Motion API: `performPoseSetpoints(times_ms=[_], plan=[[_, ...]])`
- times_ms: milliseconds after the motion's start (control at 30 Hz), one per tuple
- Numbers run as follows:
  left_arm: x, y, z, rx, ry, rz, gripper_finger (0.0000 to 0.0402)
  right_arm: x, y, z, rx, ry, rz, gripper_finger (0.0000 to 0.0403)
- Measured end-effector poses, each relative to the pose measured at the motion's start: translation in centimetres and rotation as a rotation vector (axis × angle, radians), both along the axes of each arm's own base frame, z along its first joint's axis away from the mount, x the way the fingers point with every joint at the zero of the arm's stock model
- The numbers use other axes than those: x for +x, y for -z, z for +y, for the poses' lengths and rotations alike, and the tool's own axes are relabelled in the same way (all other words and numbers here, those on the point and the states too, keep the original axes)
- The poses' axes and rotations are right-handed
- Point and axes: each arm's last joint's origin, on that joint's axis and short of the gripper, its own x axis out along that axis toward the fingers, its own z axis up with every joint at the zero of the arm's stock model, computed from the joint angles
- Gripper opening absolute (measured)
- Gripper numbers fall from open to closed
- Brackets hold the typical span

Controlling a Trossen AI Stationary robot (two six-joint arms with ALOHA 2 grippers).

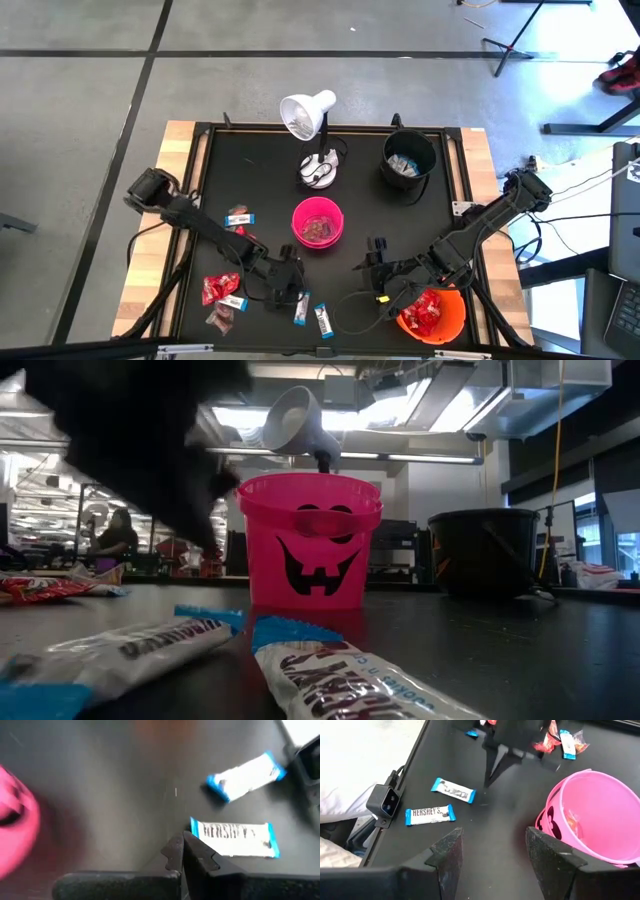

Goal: Sort candy
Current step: Put the white chocolate bar into the black bucket

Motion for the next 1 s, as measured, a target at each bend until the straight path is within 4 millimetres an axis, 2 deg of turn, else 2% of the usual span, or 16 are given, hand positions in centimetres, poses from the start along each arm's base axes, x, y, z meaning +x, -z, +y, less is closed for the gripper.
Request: performPoseSetpoints(times_ms=[200, 300, 467, 667, 833, 1000], plan=[[0.2, -3.4, -1.0, 0.016, 0.016, -0.019, 0.0000, 0.0, 0.0, 0.0, -0.010, 0.011, -0.008, 0.0211], [0.4, -3.8, -1.3, -0.021, 0.042, -0.024, 0.0000, 0.0, 0.0, 0.0, -0.009, 0.011, -0.009, 0.0211], [0.8, -2.6, -1.2, -0.019, 0.032, 0.009, 0.0036, 0.0, 0.0, 0.0, -0.010, 0.011, -0.009, 0.0211], [2.3, -0.3, -1.2, -0.061, 0.034, 0.011, 0.0133, 0.0, 0.0, 0.0, -0.008, 0.006, -0.002, 0.0211], [2.8, 2.0, -0.9, -0.095, 0.024, 0.094, 0.0202, -0.1, 0.1, -0.1, -0.016, 0.003, 0.013, 0.0211], [2.9, 3.5, -1.1, -0.079, 0.020, 0.133, 0.0233, -0.1, 0.1, -0.1, -0.023, 0.010, 0.009, 0.0211]])
